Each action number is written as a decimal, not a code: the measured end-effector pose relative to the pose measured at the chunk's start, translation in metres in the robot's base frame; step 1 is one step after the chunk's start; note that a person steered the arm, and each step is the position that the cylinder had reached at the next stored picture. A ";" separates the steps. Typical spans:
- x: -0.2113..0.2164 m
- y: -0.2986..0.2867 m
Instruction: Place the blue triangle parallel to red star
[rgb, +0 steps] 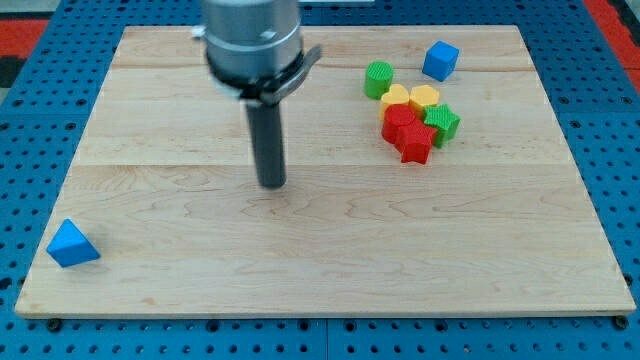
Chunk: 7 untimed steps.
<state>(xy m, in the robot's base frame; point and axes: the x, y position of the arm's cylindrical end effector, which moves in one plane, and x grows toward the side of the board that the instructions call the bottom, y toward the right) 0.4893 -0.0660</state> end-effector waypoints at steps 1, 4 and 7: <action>0.067 -0.042; 0.095 -0.226; 0.056 -0.139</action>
<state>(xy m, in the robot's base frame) 0.5453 -0.2047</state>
